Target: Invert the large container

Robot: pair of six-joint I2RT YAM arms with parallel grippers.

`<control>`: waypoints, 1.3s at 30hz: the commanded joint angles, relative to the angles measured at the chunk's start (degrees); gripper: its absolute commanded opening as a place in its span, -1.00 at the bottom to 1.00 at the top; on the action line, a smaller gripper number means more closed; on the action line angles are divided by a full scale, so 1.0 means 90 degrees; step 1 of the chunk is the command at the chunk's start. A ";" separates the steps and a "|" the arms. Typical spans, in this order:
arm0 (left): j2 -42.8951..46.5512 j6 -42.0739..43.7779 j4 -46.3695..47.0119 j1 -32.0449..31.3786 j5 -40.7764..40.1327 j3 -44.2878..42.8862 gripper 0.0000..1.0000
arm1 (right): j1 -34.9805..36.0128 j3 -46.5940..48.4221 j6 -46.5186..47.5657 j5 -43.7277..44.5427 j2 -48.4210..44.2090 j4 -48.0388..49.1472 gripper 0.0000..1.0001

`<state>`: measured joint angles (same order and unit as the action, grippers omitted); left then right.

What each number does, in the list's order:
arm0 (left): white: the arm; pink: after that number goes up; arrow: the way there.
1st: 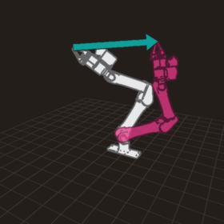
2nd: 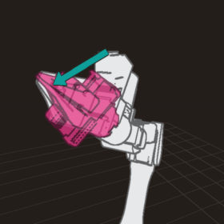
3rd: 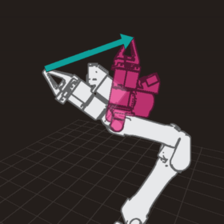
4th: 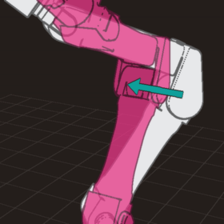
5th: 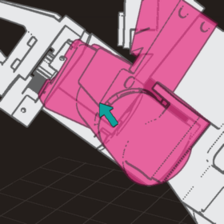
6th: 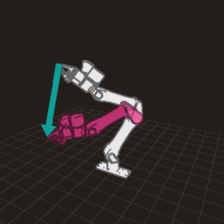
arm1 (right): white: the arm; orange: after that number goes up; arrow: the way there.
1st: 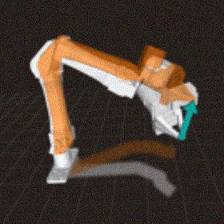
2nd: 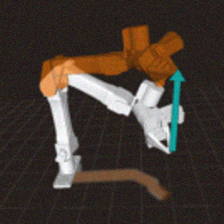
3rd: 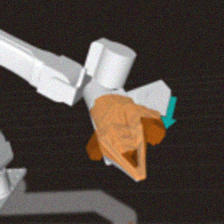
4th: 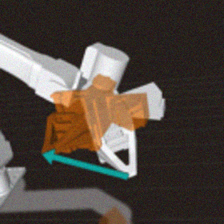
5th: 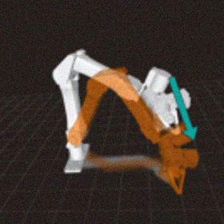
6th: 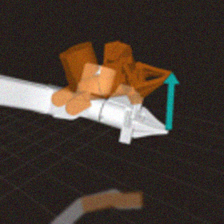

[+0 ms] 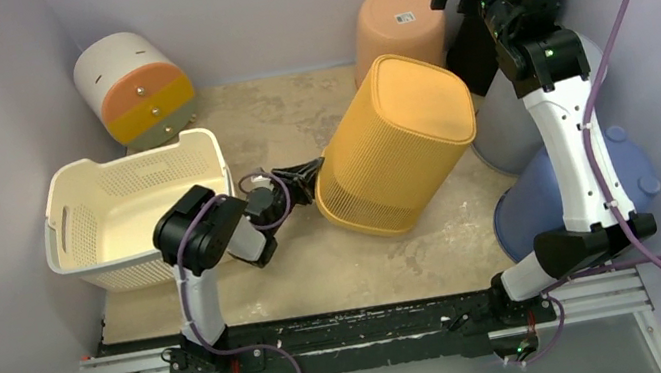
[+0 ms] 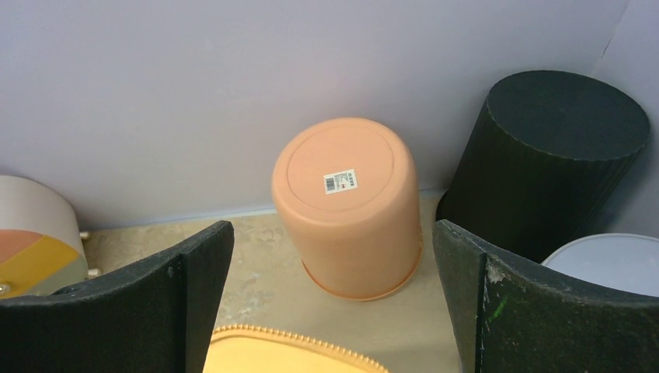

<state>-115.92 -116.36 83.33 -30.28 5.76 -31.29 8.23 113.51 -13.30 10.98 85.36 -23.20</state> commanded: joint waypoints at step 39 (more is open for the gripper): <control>0.2279 0.7759 -1.2758 -0.0006 0.0365 -0.5058 -0.30 | -0.0030 -0.0516 0.0007 -0.0038 -0.0271 0.0429 1.00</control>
<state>-98.24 -48.31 -30.68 -29.23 6.96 -73.63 8.23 108.64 -13.30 10.96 85.10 -22.37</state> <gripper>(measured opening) 0.350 0.998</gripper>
